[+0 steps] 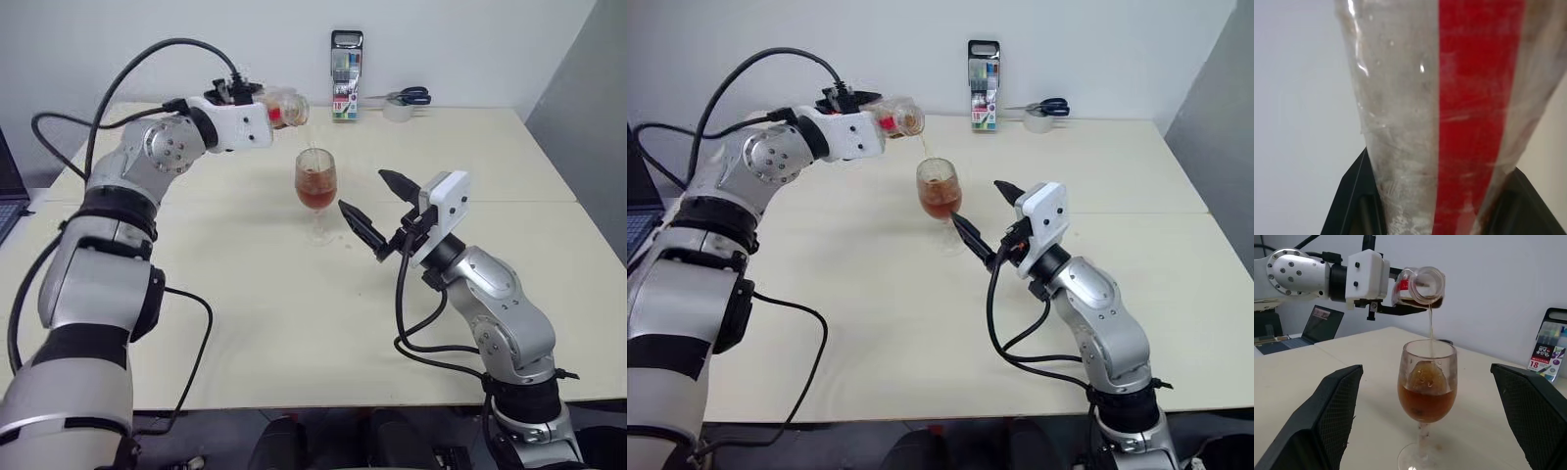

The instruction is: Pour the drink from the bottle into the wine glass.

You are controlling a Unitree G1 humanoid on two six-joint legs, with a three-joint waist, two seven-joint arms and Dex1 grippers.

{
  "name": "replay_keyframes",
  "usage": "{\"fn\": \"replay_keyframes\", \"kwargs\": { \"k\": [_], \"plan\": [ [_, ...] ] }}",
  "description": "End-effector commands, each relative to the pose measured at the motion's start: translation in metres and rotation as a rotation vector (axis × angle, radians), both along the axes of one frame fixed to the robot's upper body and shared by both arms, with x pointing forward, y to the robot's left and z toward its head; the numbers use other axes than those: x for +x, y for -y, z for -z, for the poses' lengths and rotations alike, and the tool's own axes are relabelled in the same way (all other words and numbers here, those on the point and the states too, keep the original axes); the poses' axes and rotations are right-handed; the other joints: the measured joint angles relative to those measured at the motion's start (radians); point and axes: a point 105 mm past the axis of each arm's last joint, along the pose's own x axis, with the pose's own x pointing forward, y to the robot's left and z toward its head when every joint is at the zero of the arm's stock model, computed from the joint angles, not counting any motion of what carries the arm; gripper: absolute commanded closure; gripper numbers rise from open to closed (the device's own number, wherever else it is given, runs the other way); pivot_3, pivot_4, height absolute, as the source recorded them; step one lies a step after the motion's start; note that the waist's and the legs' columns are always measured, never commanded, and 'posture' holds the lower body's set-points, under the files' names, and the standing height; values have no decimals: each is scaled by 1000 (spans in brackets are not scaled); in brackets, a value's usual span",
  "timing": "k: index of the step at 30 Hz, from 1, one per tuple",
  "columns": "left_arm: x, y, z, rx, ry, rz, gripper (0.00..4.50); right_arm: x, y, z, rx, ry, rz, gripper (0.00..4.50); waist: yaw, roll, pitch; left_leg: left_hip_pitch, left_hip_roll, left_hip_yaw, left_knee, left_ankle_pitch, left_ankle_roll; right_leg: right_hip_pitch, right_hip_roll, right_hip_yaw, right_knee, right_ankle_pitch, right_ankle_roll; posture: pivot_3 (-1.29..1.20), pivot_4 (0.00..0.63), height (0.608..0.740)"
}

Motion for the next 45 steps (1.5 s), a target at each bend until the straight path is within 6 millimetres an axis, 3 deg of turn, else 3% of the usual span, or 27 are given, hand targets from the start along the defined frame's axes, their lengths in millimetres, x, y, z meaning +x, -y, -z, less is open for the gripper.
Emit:
{"fn": "replay_keyframes", "kwargs": {
  "k": [1,4,8,12,17,23,27,42,45],
  "plan": [
    [-12,11,-22,-201,-9,100,2763,-6,-1,-11,19,50,-20,0,0,0,0,0,0,0,0,0,0,0,0,0,1,0,0,0,150,740],
    [-19,16,-20,-297,-58,141,2763,-8,-3,-13,19,51,-38,0,1,0,0,-1,0,0,1,0,0,-1,0,0,1,0,0,0,150,740],
    [-22,9,-24,-601,-124,91,2763,-13,-7,-15,-13,60,-103,0,0,0,0,0,0,0,2,0,0,-1,0,1,3,0,0,0,150,740],
    [-24,-40,3,-1007,-167,-162,2763,-38,-10,1,-131,33,-275,0,-7,0,-1,0,0,0,3,0,0,-1,0,1,6,0,0,0,150,740],
    [-37,-72,39,-1238,-192,-329,2763,-52,-5,24,-193,-3,-363,0,-7,-1,-2,1,1,-2,3,0,0,-1,1,1,7,0,0,0,150,740],
    [-48,-70,82,-1263,-299,-313,2763,-45,-9,24,-167,3,-354,0,4,-3,-3,1,1,-2,5,0,0,0,1,1,8,0,0,0,150,740],
    [-50,-66,97,-1248,-320,-274,2763,-41,-12,19,-149,15,-342,0,6,-4,-3,1,1,-3,6,0,0,0,1,1,8,0,0,0,150,740],
    [-42,-86,156,-1320,-389,-344,2763,-38,-13,17,-143,22,-311,0,5,-4,-4,2,1,-3,6,0,1,1,1,0,8,0,0,0,150,740],
    [-44,-87,160,-1325,-394,-344,1707,-38,-13,18,-143,22,-308,0,5,-4,-4,3,1,-3,6,-2,3,3,1,0,8,0,0,0,150,740]
  ]
}}
